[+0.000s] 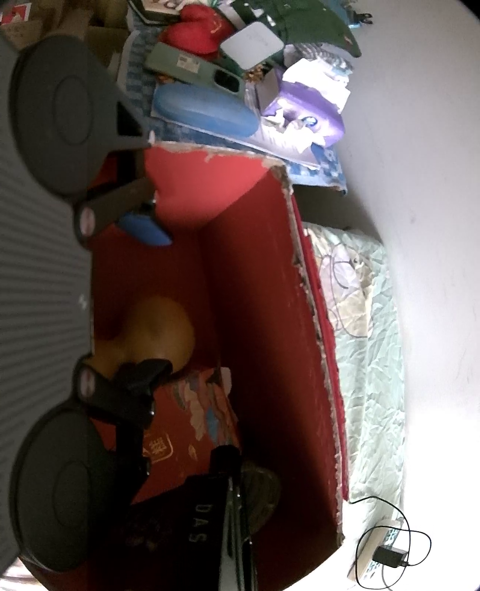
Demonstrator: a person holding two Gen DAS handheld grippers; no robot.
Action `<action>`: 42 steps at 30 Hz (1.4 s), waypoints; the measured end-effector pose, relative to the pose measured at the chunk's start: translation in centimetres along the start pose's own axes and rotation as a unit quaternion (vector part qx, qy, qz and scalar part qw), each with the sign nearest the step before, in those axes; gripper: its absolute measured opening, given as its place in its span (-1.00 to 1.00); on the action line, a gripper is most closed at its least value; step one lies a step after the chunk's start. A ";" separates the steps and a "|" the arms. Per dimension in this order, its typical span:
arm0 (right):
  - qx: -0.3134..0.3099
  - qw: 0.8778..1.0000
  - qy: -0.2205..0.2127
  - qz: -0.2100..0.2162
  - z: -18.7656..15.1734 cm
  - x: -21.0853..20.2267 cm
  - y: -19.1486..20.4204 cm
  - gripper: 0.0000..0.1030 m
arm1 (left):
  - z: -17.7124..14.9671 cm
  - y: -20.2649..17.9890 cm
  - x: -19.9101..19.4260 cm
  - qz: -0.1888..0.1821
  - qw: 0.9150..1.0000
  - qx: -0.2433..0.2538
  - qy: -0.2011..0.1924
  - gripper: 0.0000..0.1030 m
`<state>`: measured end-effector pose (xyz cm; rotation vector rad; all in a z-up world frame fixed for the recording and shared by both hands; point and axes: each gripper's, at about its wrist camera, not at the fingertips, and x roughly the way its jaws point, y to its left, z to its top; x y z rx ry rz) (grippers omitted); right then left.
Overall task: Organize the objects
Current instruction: 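Open the right gripper to release the gourd, then raise the right gripper out of the red box toward the baby shoe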
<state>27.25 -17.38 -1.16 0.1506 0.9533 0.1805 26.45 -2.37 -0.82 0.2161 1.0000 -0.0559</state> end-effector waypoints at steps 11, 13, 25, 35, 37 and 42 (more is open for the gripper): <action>-0.001 1.000 0.001 0.001 0.1 0.1 0.0 -0.37 | 0.0 0.0 0.0 0.016 1.000 -0.001 -0.001 0.39; 0.006 1.000 0.006 0.007 0.2 0.2 -0.2 -0.37 | 0.0 0.0 0.0 0.020 1.000 -0.003 0.000 0.39; -0.002 0.999 0.018 0.034 0.1 0.5 -0.2 -0.37 | 0.0 -0.1 0.0 0.058 0.998 -0.012 -0.002 0.39; -0.027 0.999 0.003 0.043 -0.1 -0.4 -0.1 -0.37 | 0.1 -0.6 -3.6 0.080 0.995 -0.042 -0.050 0.37; -0.011 0.997 -0.003 0.074 -0.1 -1.3 -0.6 -0.37 | 0.1 -0.8 -5.1 0.085 0.994 -0.044 -0.059 0.40; 0.002 0.994 -0.024 0.106 -0.2 -3.8 -1.4 -0.40 | -0.4 -1.1 -7.8 0.089 0.992 -0.062 -0.065 0.54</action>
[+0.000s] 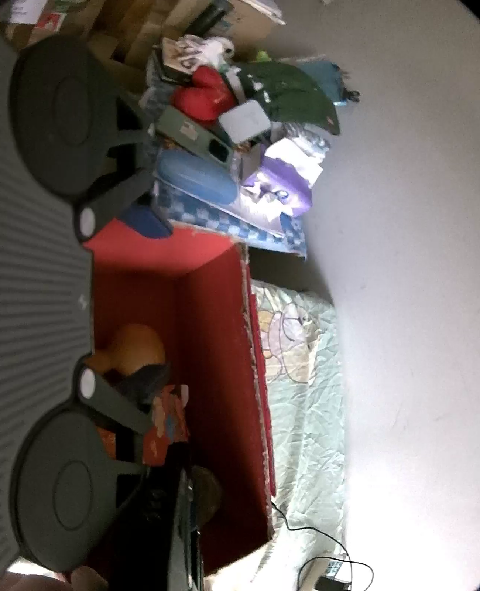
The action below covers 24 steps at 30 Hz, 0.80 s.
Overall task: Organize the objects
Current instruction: 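Raise the right gripper out of the red box toward the baby shoe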
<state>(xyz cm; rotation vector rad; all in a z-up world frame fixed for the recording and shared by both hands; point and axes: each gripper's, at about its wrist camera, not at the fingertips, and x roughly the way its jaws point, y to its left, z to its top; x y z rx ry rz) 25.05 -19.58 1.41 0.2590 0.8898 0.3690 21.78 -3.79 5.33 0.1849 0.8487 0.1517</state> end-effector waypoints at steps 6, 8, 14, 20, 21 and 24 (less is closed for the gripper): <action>0.003 0.999 -0.016 0.034 -0.4 -2.6 -0.5 -0.40 | -1.0 0.2 -1.9 0.008 1.000 -0.019 0.012 0.55; -0.002 0.999 -0.018 0.045 -0.7 -3.1 -0.6 -0.40 | -1.3 0.1 -2.7 0.015 0.999 -0.025 0.012 0.55; 0.000 0.995 -0.013 0.099 -2.1 -4.8 -0.6 -0.39 | -1.9 0.4 -4.5 0.044 0.998 -0.045 0.027 0.55; -0.027 0.990 -0.018 0.137 -3.5 -6.2 0.0 -0.39 | -3.0 1.3 -6.0 0.069 0.994 -0.071 0.040 0.53; -0.028 0.989 -0.015 0.144 -3.7 -6.3 0.0 -0.39 | -3.2 1.4 -6.3 0.072 0.994 -0.073 0.041 0.53; -0.036 0.986 -0.006 0.163 -4.2 -6.6 0.0 -0.38 | -3.7 1.7 -6.8 0.086 0.993 -0.074 0.043 0.53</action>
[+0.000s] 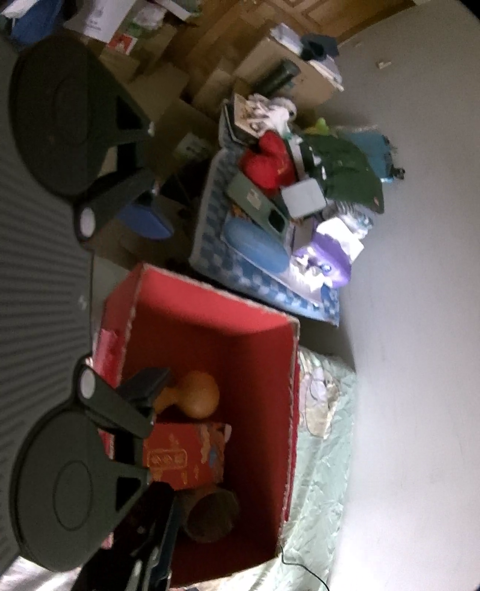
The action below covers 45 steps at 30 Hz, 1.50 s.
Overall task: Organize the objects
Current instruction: 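Raise the right gripper out of the red box toward the baby shoe, then grasp the white-and-red baby shoe by its loop with the right gripper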
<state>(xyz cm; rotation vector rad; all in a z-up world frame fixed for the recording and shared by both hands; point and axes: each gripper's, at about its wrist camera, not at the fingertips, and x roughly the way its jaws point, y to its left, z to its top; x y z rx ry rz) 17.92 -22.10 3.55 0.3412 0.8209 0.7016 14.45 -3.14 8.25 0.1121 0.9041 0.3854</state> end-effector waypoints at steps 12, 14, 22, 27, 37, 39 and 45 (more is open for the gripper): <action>-0.036 0.996 0.059 0.065 -3.1 0.5 1.3 -0.38 | -2.8 2.6 -0.1 0.018 0.999 -0.022 0.033 0.46; -0.032 0.994 0.076 0.069 -3.5 1.1 1.3 -0.38 | -3.2 3.1 0.1 0.010 0.999 -0.029 0.039 0.43; -0.010 0.991 0.119 0.056 -4.8 3.4 1.0 -0.38 | -4.7 4.8 1.3 -0.045 0.997 -0.028 0.049 0.45; 0.011 0.991 0.128 0.037 -4.8 4.7 0.6 -0.37 | -6.9 5.6 2.3 -0.106 0.993 -0.005 0.059 0.50; 0.011 0.984 0.175 0.016 -6.0 8.8 2.0 0.01 | -10.1 4.7 3.5 -0.240 0.967 0.035 0.071 0.72; 0.008 0.983 0.183 0.006 -6.3 9.5 2.2 0.02 | -10.3 4.2 4.1 -0.248 0.965 0.047 0.076 0.72; 0.015 0.979 0.201 -0.014 -6.7 10.7 2.0 0.02 | -10.9 4.0 6.2 -0.277 0.954 0.059 0.099 0.58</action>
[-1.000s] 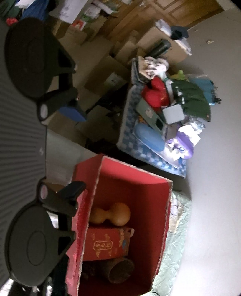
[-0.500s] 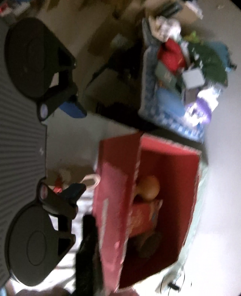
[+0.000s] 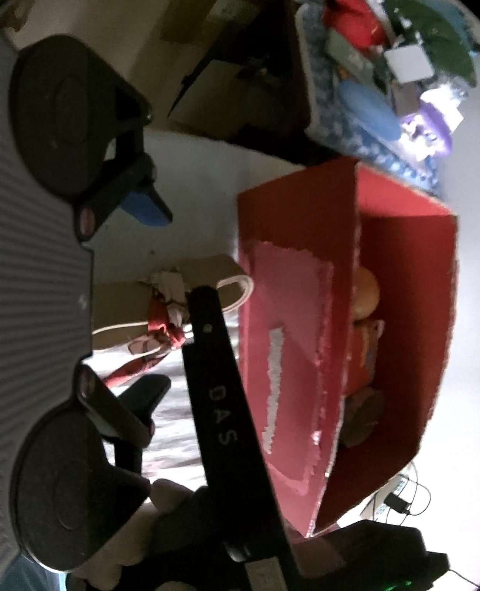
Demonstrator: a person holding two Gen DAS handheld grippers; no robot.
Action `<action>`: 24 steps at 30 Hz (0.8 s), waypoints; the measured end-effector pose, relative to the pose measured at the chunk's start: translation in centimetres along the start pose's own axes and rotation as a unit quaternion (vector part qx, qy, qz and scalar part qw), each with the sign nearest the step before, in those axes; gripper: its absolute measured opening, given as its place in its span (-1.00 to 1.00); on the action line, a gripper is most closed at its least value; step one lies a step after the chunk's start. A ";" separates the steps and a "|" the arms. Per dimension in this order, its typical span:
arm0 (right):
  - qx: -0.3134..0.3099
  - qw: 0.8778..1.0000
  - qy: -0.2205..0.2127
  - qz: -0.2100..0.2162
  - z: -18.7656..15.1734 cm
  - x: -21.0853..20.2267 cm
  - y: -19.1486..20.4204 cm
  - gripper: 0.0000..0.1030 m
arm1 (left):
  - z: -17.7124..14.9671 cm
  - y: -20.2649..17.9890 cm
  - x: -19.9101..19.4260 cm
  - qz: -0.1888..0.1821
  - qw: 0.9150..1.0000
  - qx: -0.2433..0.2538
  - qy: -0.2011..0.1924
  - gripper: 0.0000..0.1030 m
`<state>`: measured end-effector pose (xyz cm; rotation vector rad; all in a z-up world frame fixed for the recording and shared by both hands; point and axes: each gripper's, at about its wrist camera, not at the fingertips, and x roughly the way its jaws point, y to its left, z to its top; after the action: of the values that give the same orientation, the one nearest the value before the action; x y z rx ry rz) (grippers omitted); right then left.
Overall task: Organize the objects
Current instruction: 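Grasp the white-and-red baby shoe by its loop with the right gripper, then lift the baby shoe and carry it over the red box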
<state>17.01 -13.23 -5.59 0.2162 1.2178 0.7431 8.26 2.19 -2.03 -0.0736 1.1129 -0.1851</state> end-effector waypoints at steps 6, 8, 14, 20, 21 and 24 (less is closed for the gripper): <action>0.012 1.000 0.004 -0.025 -0.3 1.0 -0.1 0.02 | 0.0 0.7 1.8 -0.032 0.999 0.004 0.026 0.35; 0.019 1.000 0.004 -0.022 -0.4 1.2 -0.2 0.01 | 0.0 0.9 2.3 -0.034 0.999 0.007 0.033 0.29; 0.035 0.999 0.007 -0.028 -1.0 1.6 -0.2 -0.06 | 0.0 1.7 3.5 -0.062 0.997 0.005 0.055 0.14; 0.062 0.998 0.003 -0.016 -1.4 1.2 -0.7 -0.37 | 0.2 1.6 3.8 -0.085 0.994 0.011 0.066 0.02; 0.062 0.998 0.001 -0.020 -1.6 0.9 -0.7 -0.37 | 0.2 1.3 3.8 -0.088 0.993 0.019 0.070 0.01; 0.083 0.997 -0.003 -0.011 -1.9 -0.1 -1.4 -0.39 | 0.3 0.1 3.3 -0.090 0.992 0.049 0.074 -0.03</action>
<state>15.82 -14.80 -6.88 0.3407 1.2741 0.6221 9.98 1.68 -4.85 -0.0728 1.2433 -0.4115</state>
